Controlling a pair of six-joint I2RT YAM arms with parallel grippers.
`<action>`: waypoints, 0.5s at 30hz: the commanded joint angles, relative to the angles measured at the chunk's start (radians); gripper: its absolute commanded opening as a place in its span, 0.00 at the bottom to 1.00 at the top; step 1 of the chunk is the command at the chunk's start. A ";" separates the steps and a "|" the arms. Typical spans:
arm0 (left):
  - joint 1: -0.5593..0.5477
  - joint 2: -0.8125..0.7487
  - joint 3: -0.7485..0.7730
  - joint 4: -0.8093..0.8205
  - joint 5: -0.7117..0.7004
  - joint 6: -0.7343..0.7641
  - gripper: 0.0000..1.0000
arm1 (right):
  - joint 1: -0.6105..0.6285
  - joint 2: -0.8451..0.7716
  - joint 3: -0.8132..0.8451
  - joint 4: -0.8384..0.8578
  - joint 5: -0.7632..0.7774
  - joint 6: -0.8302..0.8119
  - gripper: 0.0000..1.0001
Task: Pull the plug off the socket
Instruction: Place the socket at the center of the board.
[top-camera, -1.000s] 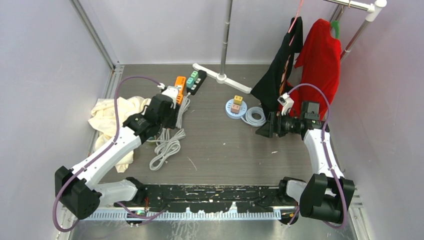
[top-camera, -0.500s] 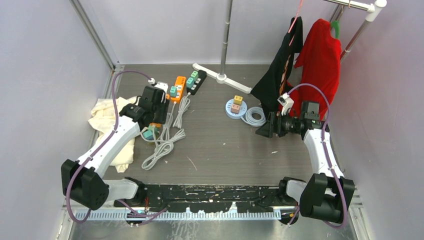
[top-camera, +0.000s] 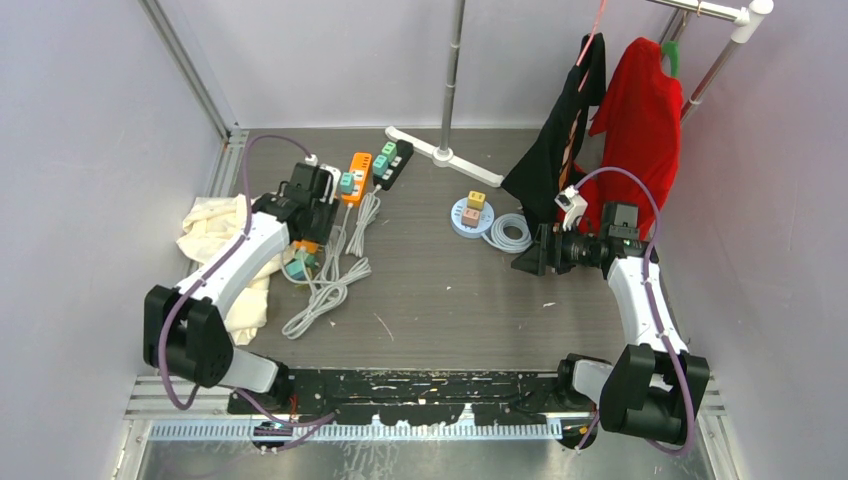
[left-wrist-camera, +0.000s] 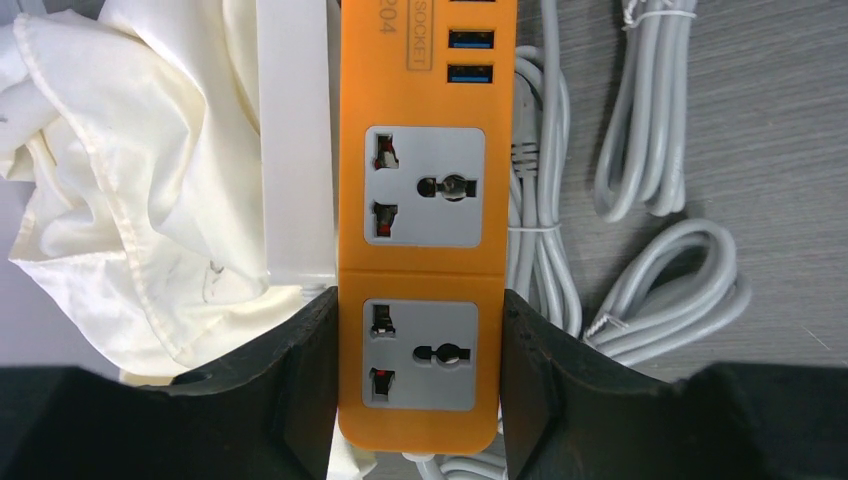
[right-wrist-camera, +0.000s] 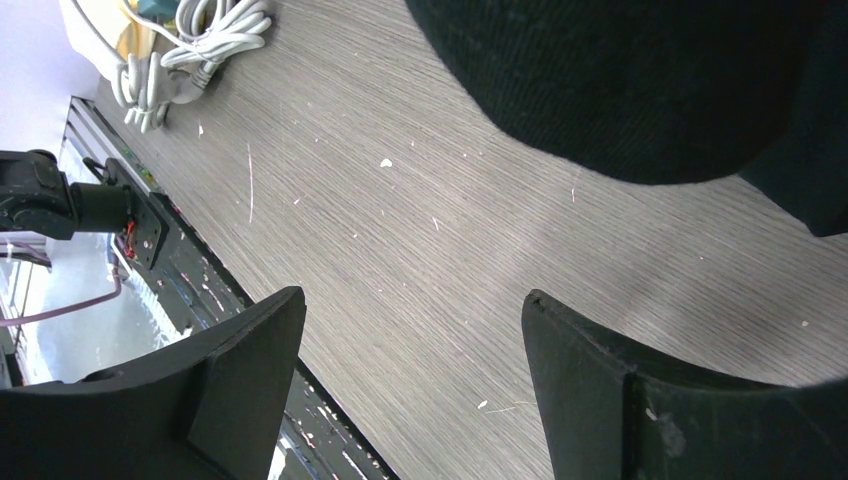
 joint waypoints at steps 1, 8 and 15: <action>0.043 0.059 0.080 0.035 -0.012 0.058 0.00 | -0.005 0.004 0.012 0.032 -0.024 0.006 0.84; 0.073 0.182 0.140 0.002 -0.046 0.018 0.00 | -0.005 0.011 0.014 0.032 -0.021 0.005 0.84; 0.074 0.282 0.200 -0.058 -0.102 -0.036 0.05 | -0.007 0.014 0.015 0.029 -0.020 0.002 0.84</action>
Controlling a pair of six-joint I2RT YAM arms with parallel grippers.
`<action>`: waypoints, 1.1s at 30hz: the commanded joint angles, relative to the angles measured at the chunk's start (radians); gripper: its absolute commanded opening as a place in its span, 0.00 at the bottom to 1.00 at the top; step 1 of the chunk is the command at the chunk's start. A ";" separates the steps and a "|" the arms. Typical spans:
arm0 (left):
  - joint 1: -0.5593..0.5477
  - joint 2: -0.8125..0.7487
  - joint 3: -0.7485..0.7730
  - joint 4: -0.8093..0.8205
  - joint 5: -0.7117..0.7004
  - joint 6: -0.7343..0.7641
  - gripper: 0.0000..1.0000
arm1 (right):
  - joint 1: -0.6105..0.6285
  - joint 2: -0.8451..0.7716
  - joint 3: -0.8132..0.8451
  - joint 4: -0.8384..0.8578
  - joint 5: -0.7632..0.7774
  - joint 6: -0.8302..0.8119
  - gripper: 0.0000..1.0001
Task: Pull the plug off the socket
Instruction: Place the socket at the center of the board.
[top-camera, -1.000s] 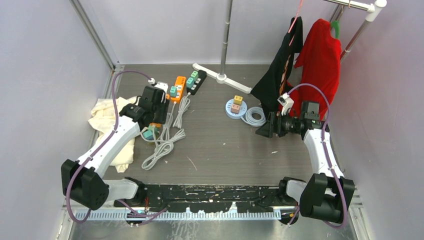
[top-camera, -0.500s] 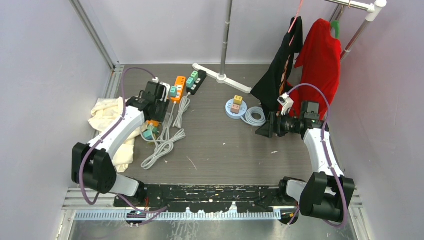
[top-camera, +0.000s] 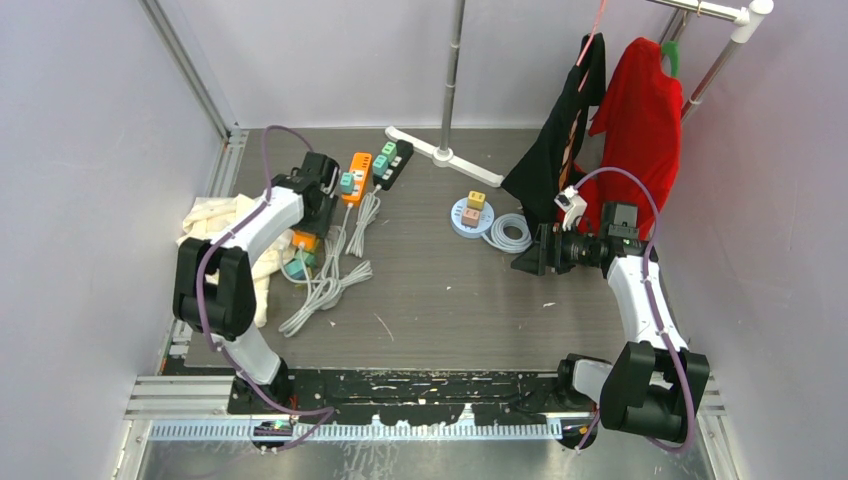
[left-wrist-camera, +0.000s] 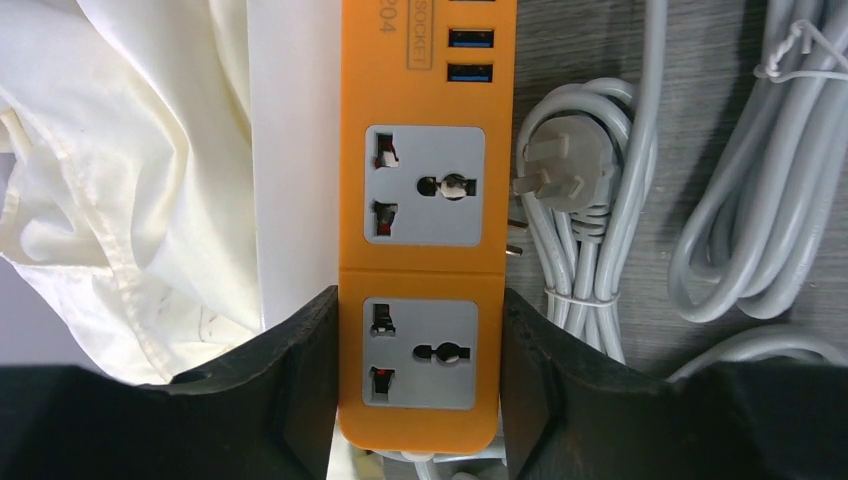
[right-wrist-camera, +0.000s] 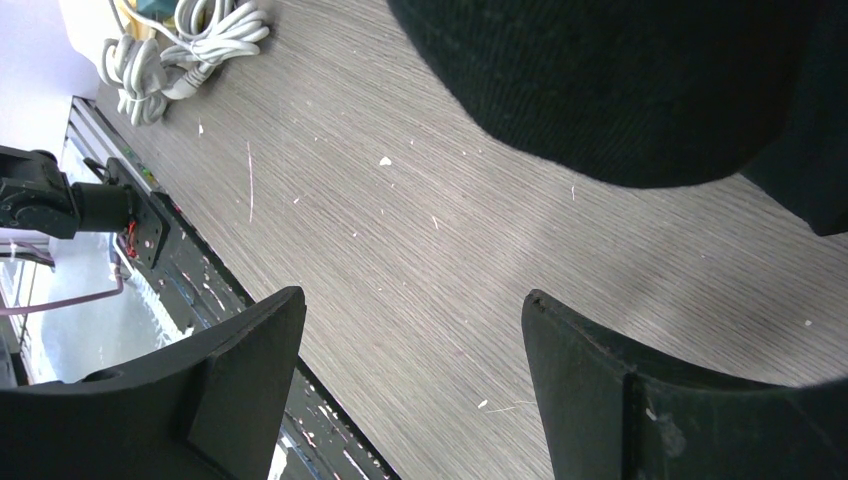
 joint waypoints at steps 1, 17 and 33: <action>0.007 0.017 0.057 -0.024 -0.065 -0.033 0.12 | -0.007 0.003 0.015 0.029 -0.019 0.002 0.84; 0.007 -0.070 0.090 -0.103 0.008 -0.130 0.73 | -0.008 0.012 0.028 0.012 -0.016 -0.014 0.84; 0.007 -0.440 -0.092 0.204 0.682 -0.518 0.78 | 0.009 0.081 0.210 -0.360 0.069 -0.390 0.84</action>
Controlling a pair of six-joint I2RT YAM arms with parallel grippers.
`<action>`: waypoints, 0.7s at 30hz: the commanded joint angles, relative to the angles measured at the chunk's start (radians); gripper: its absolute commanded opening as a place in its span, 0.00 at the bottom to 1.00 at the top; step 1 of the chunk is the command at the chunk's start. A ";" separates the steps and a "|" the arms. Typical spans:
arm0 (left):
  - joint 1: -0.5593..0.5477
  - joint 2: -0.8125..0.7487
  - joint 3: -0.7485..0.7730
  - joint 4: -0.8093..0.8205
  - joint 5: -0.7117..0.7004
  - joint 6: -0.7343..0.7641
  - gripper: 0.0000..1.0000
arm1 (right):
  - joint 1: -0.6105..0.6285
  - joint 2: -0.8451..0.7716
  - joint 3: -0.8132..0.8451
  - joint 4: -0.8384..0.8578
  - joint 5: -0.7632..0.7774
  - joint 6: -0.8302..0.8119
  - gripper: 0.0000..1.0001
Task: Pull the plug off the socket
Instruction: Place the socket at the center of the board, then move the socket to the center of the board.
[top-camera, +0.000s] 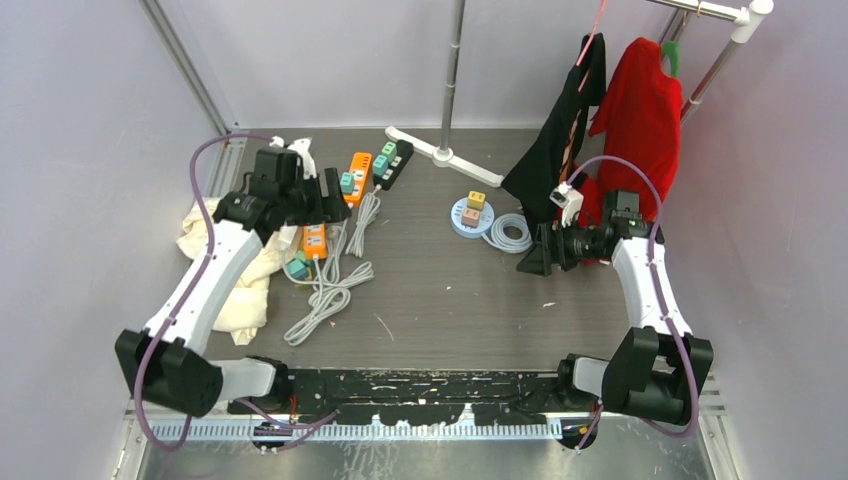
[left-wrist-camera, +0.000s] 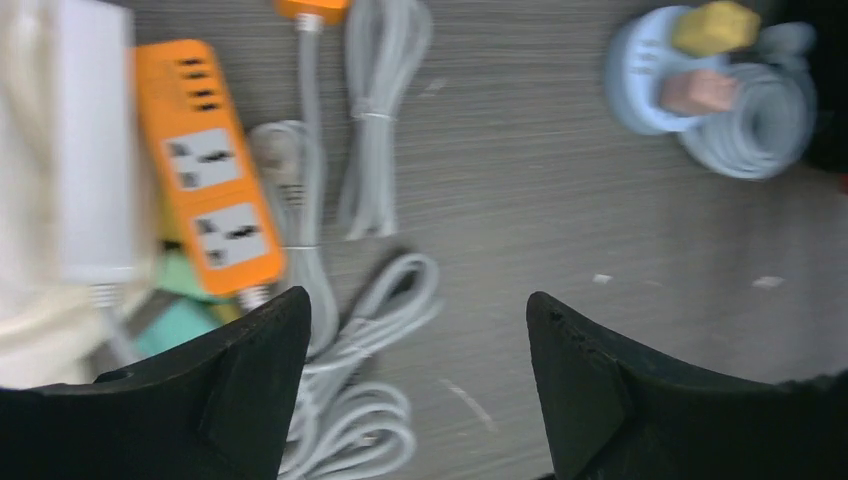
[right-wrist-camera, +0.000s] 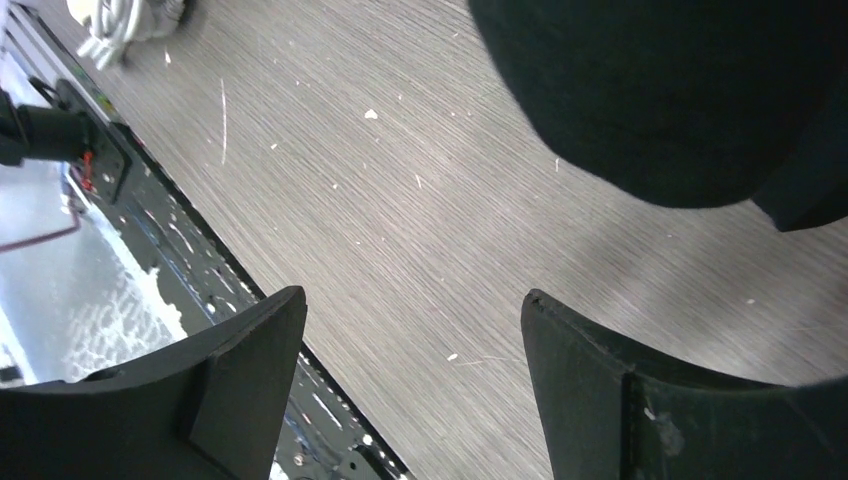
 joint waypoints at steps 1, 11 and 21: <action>0.005 -0.090 -0.138 0.297 0.366 -0.268 0.78 | 0.008 0.010 0.098 -0.188 0.050 -0.230 0.83; -0.075 -0.131 -0.431 0.786 0.482 -0.582 0.77 | 0.019 -0.020 0.119 -0.353 0.099 -0.641 0.84; -0.288 -0.204 -0.469 0.905 0.250 -0.426 0.78 | 0.109 0.008 0.048 -0.205 0.105 -0.686 0.85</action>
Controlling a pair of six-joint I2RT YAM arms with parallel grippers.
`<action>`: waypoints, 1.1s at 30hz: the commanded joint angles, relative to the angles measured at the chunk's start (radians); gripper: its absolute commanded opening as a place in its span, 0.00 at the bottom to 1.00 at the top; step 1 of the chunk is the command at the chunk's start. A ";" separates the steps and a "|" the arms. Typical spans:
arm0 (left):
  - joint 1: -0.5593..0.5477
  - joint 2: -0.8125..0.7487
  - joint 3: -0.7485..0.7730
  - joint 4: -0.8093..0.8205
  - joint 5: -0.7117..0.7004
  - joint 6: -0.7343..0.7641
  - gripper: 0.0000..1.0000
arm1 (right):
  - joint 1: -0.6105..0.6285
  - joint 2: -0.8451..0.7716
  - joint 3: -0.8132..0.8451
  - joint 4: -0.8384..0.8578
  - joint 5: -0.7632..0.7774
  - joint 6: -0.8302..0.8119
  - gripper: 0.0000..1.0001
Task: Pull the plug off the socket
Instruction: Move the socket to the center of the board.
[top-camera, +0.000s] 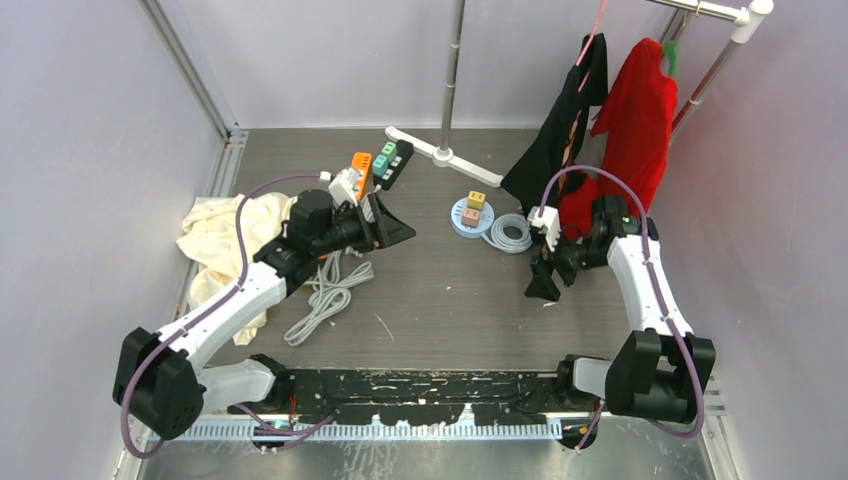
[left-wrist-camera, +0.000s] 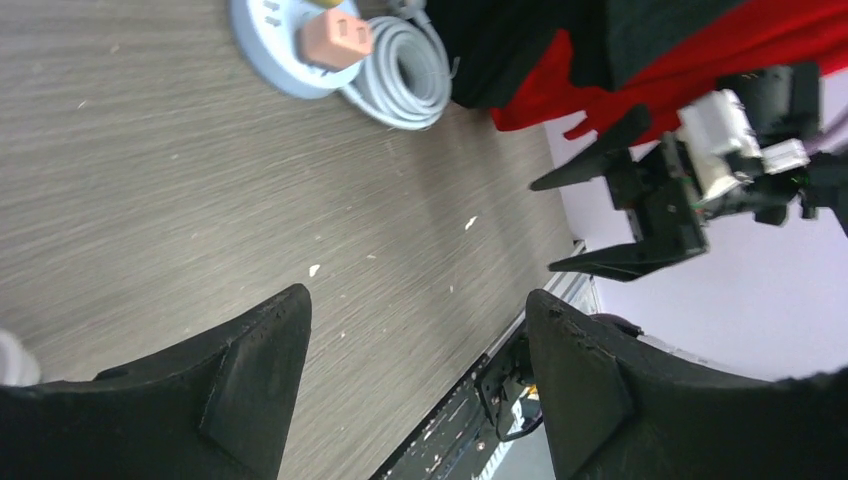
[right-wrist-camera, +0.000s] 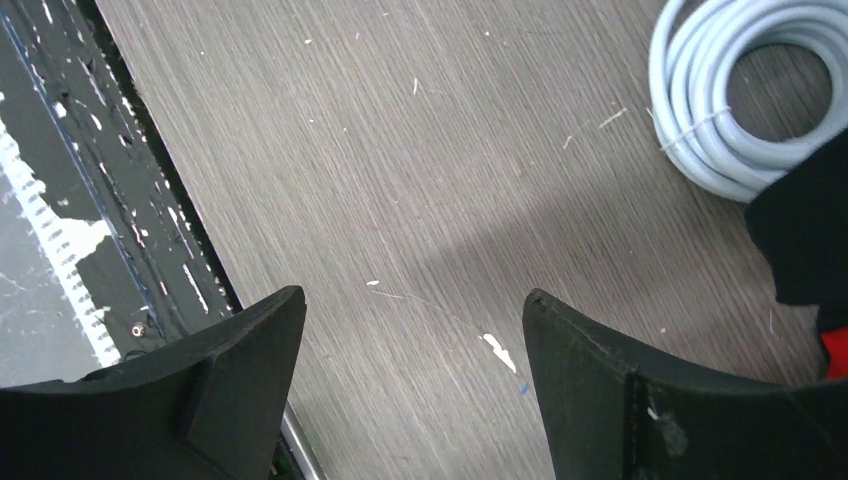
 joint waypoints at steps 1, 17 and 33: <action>-0.065 -0.077 -0.009 0.173 -0.128 0.093 0.78 | 0.078 0.004 -0.015 0.105 0.036 0.003 0.85; -0.060 -0.222 -0.073 0.042 -0.393 0.150 0.87 | 0.328 0.170 0.038 0.591 0.384 0.391 0.86; -0.060 -0.214 -0.046 -0.061 -0.367 0.105 0.83 | 0.370 0.364 0.077 0.773 0.559 0.490 0.79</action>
